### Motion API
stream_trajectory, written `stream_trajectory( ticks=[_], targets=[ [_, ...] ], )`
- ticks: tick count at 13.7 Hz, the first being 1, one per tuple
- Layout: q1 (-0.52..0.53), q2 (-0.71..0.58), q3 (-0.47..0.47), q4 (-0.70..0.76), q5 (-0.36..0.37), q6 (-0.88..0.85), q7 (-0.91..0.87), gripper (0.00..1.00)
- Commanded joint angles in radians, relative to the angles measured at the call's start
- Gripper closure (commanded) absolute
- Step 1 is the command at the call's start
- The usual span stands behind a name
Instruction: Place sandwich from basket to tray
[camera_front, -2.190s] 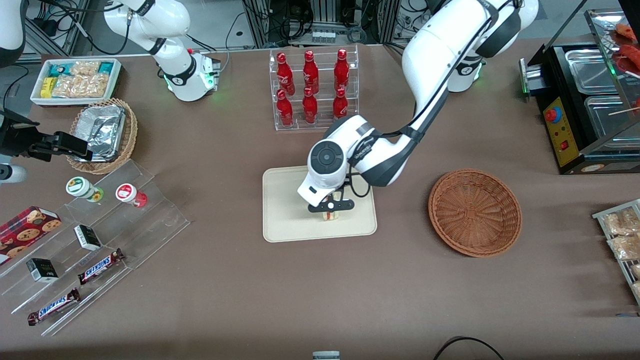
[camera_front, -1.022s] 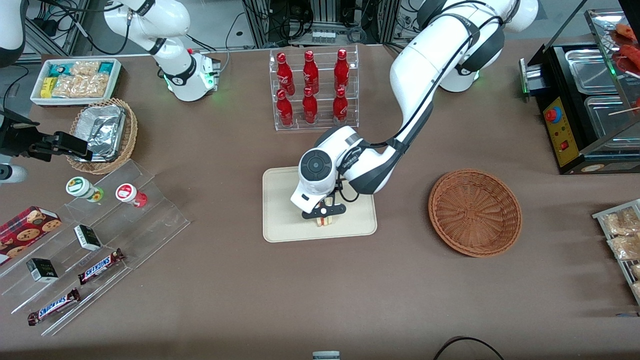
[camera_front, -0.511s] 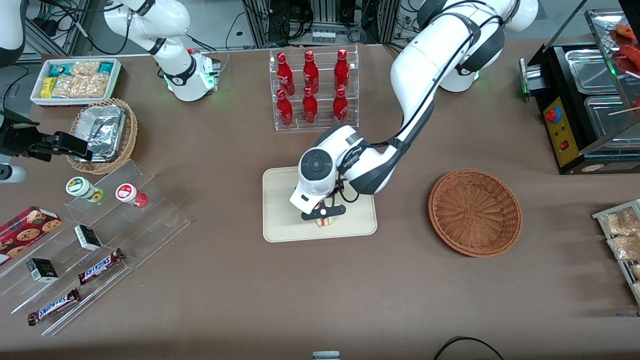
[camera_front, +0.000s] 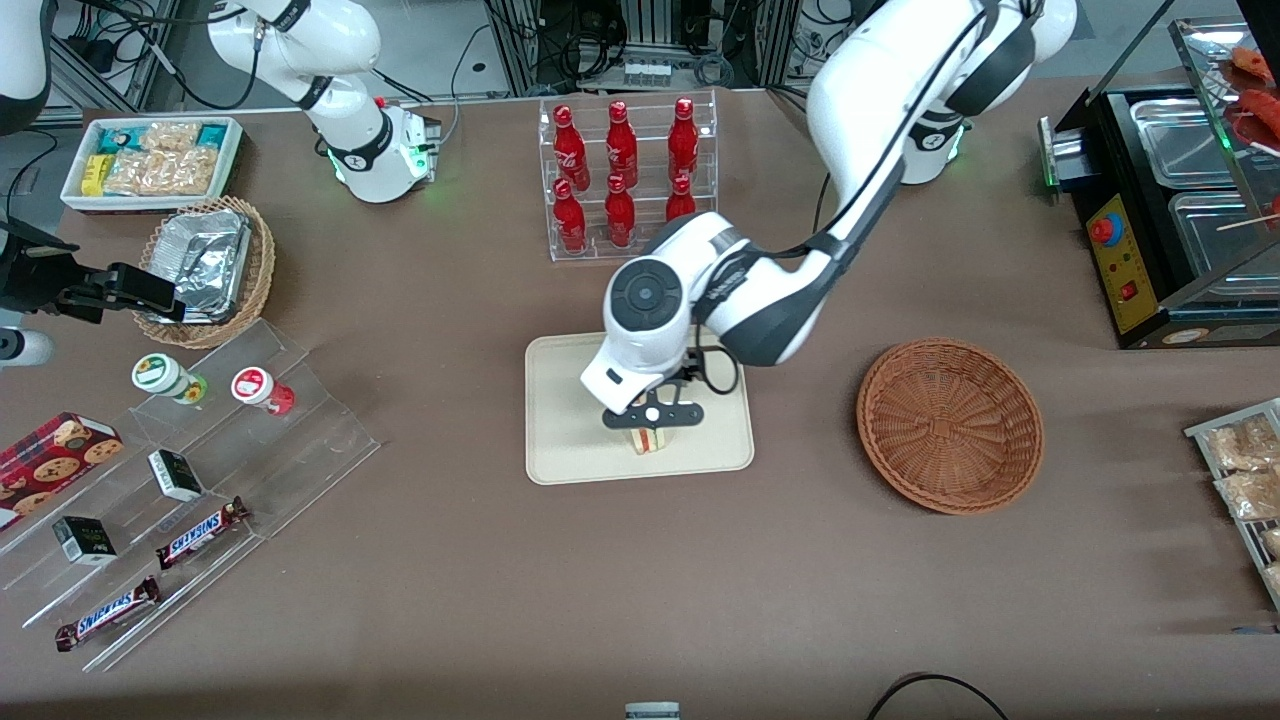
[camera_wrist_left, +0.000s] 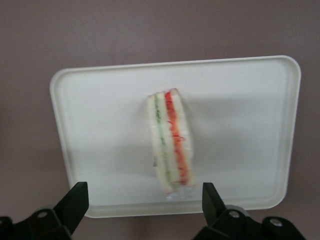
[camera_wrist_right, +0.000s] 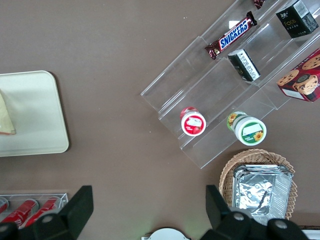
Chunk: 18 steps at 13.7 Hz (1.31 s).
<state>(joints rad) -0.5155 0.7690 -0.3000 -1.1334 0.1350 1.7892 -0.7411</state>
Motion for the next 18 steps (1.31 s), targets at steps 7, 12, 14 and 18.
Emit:
stream_trajectory(
  ticks=[7, 12, 14, 18],
  targets=[
    [0.282, -0.309, -0.005, -0.336, 0.008, -0.036, 0.311, 0.00],
    [0.426, -0.463, -0.005, -0.471, -0.003, -0.057, 0.564, 0.00],
    [0.481, -0.543, -0.005, -0.517, -0.003, -0.103, 0.633, 0.00],
    [0.532, -0.623, -0.005, -0.525, -0.014, -0.208, 0.674, 0.00]
  ],
)
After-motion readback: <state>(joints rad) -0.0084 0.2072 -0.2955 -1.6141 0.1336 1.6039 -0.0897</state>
